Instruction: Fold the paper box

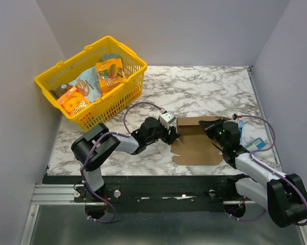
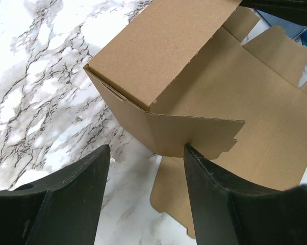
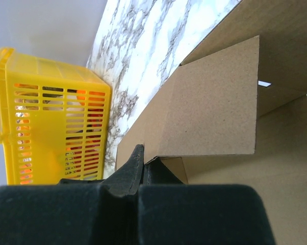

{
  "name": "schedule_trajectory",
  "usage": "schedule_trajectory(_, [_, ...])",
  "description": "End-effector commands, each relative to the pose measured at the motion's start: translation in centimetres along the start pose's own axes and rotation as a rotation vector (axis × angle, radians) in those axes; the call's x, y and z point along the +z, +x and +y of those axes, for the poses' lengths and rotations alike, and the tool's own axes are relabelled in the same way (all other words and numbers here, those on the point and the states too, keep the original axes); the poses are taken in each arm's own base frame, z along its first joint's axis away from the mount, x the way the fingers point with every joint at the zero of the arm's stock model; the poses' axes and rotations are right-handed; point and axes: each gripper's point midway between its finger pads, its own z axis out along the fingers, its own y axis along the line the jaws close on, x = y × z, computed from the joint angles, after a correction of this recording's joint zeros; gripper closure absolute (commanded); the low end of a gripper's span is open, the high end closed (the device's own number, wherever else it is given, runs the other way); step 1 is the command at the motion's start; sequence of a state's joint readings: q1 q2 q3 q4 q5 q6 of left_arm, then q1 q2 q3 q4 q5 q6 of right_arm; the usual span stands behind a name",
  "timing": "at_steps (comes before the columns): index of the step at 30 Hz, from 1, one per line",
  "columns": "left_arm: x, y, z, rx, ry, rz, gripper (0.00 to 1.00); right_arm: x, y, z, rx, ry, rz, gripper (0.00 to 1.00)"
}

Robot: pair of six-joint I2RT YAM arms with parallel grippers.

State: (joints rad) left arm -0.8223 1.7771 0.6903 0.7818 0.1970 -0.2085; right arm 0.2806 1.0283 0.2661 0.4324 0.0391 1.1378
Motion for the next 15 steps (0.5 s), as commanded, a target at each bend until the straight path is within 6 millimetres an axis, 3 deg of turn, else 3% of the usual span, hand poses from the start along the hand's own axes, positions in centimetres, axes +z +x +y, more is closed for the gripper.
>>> schedule_trajectory(1, [0.2,-1.7,-1.1,0.045,0.06,-0.035,0.34,-0.6,1.0,-4.9,-0.076,0.152,0.01,1.0])
schedule_trajectory(9, [-0.9,-3.1,-1.2,0.032,0.055,-0.088,0.39,-1.0,0.8,-5.2,-0.082,0.163,-0.003,1.0])
schedule_trajectory(15, [-0.9,-4.1,-2.9,-0.007,0.15,-0.121,0.42,-1.1,0.8,-5.2,-0.084,0.162,-0.002,1.0])
